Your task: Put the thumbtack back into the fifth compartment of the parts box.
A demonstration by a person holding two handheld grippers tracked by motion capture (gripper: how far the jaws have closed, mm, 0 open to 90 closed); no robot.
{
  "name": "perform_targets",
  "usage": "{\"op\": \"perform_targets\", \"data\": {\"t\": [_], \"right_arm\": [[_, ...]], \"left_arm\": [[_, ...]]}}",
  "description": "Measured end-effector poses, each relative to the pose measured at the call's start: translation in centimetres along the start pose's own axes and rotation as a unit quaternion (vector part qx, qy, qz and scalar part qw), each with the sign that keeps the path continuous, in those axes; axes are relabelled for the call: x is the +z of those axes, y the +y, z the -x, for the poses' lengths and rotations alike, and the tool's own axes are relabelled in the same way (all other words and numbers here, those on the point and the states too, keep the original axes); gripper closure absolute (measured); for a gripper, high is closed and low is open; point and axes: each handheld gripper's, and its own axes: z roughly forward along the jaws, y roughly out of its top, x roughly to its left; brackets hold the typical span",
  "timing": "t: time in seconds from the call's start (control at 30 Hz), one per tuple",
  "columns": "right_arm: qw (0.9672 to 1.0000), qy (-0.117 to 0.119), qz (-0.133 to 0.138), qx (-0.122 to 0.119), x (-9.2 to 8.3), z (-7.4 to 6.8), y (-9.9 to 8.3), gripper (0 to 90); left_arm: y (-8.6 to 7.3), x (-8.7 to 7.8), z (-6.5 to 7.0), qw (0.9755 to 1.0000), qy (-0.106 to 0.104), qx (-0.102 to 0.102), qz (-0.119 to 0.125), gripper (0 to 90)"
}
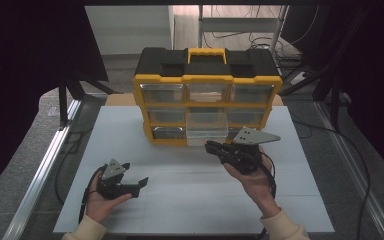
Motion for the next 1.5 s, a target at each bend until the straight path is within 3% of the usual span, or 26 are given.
{"op": "perform_targets", "data": {"t": [0.37, 0.6, 1.0, 1.33, 1.5], "right_arm": [[0.9998, -0.015, 0.009, 0.002, 0.2, 1.1, 2.4, 83.3], [0.9995, -0.029, 0.000, 0.012, 1.7, 3.2, 4.1, 83.3], [0.9984, -0.047, -0.018, 0.023, 4.3, 5.4, 4.8, 83.0], [0.9979, -0.055, -0.024, 0.024, 5.3, 5.9, 5.0, 82.5], [0.9968, -0.072, -0.024, 0.025, 5.2, 6.0, 4.9, 52.2]], "left_arm": [[0.0, 0.0, 0.0, 1.0000, 0.000, 0.003, 0.001, 12.8], [0.1, 0.2, 0.0, 1.0000, 0.000, 0.003, 0.001, 12.8], [0.1, 0.2, 0.0, 1.0000, -0.001, 0.005, -0.001, 12.8], [0.0, 0.2, -0.1, 1.0000, 0.000, 0.006, -0.002, 12.8], [0.0, 0.2, 0.0, 1.0000, 0.000, 0.007, -0.002, 12.8]]}}
